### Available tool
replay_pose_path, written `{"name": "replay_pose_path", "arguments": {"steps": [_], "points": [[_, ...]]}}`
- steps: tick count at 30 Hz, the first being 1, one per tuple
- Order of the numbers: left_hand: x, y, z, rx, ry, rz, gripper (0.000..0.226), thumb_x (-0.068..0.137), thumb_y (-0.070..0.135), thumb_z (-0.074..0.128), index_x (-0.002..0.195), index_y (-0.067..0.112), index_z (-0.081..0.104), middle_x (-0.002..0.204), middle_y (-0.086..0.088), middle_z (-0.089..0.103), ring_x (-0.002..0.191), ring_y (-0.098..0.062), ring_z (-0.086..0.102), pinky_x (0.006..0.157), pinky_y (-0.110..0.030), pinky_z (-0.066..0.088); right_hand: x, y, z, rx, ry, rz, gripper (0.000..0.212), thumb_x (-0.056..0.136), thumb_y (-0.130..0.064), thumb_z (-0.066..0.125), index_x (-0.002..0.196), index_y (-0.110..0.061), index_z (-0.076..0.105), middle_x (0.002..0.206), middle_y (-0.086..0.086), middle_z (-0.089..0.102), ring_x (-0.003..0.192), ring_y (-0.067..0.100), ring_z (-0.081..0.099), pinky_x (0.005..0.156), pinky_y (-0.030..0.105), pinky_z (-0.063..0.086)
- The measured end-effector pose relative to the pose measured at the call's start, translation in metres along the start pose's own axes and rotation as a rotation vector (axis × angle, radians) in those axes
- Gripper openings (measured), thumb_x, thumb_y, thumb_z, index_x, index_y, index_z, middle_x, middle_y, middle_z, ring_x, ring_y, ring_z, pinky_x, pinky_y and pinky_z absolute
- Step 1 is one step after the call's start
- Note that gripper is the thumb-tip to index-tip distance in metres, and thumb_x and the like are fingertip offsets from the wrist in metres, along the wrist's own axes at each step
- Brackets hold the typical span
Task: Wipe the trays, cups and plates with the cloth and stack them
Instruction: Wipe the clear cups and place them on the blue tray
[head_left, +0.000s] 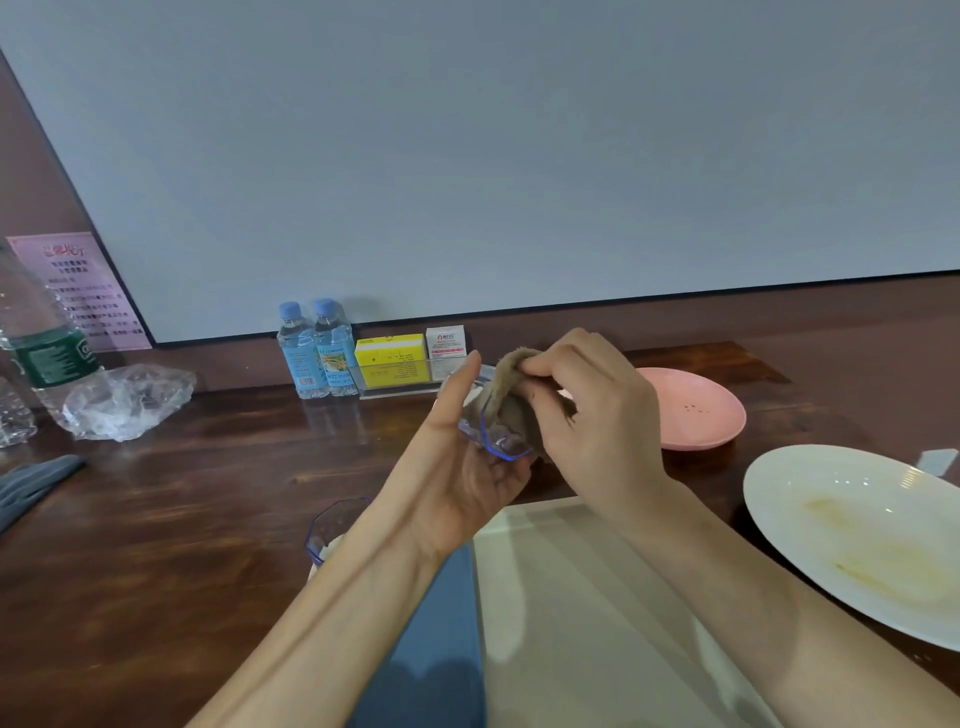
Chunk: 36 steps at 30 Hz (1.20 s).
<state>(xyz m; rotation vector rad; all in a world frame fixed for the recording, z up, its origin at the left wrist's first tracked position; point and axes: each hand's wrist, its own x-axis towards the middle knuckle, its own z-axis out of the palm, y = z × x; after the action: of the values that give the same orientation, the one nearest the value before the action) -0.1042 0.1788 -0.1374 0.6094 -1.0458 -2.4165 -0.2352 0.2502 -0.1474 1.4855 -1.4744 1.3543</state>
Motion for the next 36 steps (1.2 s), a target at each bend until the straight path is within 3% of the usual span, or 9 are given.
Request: {"name": "replay_pose_path", "arguments": {"steps": [2,5,12,16,20,23,27,32,36], "points": [[0.001,-0.001,-0.002,0.0,0.005,0.056,0.051,0.094,0.055,0.069,0.128,0.018,0.079,0.117,-0.002,0.074,0.09,-0.017,0.07,0.088,-0.03,0.057,-0.004,-0.002,0.002,0.074,-0.037,0.251,0.005,0.092,-0.013,0.076,0.089,-0.014,0.073,0.085,-0.006,0.068,0.078,0.012,0.064,0.067,0.036,0.052],[0.0,0.003,-0.006,0.003,-0.019,0.11,0.056,0.096,0.046,0.066,0.141,0.013,0.07,0.139,-0.005,0.072,0.114,-0.02,0.067,0.107,-0.035,0.05,-0.009,-0.001,0.008,0.162,-0.098,0.535,0.007,0.092,-0.019,0.076,0.086,-0.021,0.072,0.081,-0.012,0.071,0.078,0.006,0.065,0.067,0.026,0.049],[-0.001,0.005,-0.006,0.066,-0.05,0.051,0.05,0.09,0.062,0.071,0.118,0.021,0.078,0.098,0.0,0.067,0.083,-0.014,0.061,0.081,-0.027,0.05,0.0,0.0,0.0,-0.005,0.014,-0.041,0.008,0.088,0.005,0.068,0.084,-0.002,0.068,0.084,0.005,0.062,0.075,0.025,0.056,0.063,0.034,0.046],[0.002,0.0,-0.006,0.016,0.016,0.158,0.062,0.089,0.052,0.078,0.137,0.013,0.073,0.117,-0.005,0.075,0.083,-0.013,0.069,0.081,-0.028,0.058,-0.005,-0.003,0.004,0.12,-0.067,0.371,0.006,0.094,-0.012,0.073,0.09,-0.014,0.07,0.086,-0.007,0.068,0.078,0.011,0.065,0.069,0.038,0.053],[0.001,-0.001,-0.005,0.063,-0.007,0.242,0.046,0.095,0.04,0.074,0.13,0.009,0.077,0.13,-0.015,0.076,0.093,-0.018,0.073,0.092,-0.029,0.058,-0.004,0.001,0.007,0.238,-0.259,0.798,0.014,0.098,-0.029,0.07,0.086,-0.023,0.071,0.078,-0.01,0.071,0.076,0.002,0.065,0.069,0.032,0.053],[0.001,0.002,-0.006,0.101,-0.089,0.265,0.031,0.095,0.032,0.078,0.12,0.015,0.08,0.121,-0.011,0.078,0.098,-0.02,0.075,0.097,-0.033,0.061,0.006,0.004,-0.005,0.3,-0.184,0.756,0.009,0.097,-0.022,0.073,0.088,-0.021,0.072,0.079,-0.011,0.071,0.076,-0.001,0.065,0.063,0.017,0.049],[0.001,0.008,-0.011,0.309,-0.122,0.352,0.049,0.083,0.026,0.087,0.129,0.014,0.073,0.129,-0.008,0.077,0.122,-0.023,0.072,0.111,-0.039,0.052,0.019,0.006,-0.021,0.247,-0.107,0.577,0.008,0.097,-0.015,0.071,0.097,-0.022,0.074,0.088,-0.014,0.072,0.082,0.003,0.068,0.064,0.01,0.05],[0.002,0.002,-0.018,0.686,0.074,0.709,0.066,0.073,0.025,0.098,0.131,0.021,0.066,0.124,-0.003,0.077,0.114,-0.024,0.075,0.095,-0.035,0.058,0.016,0.016,-0.016,0.248,-0.444,0.828,0.018,0.102,-0.022,0.063,0.089,-0.022,0.076,0.08,-0.006,0.075,0.074,0.009,0.069,0.062,0.022,0.054],[0.013,-0.008,-0.03,0.873,0.134,0.903,0.071,0.071,0.02,0.099,0.129,0.034,0.061,0.131,0.002,0.069,0.122,-0.021,0.069,0.103,-0.037,0.057,0.015,0.022,-0.014,0.329,-0.722,1.074,0.029,0.102,-0.014,0.053,0.097,-0.016,0.082,0.096,0.009,0.079,0.095,0.028,0.07,0.09,0.042,0.057]]}}
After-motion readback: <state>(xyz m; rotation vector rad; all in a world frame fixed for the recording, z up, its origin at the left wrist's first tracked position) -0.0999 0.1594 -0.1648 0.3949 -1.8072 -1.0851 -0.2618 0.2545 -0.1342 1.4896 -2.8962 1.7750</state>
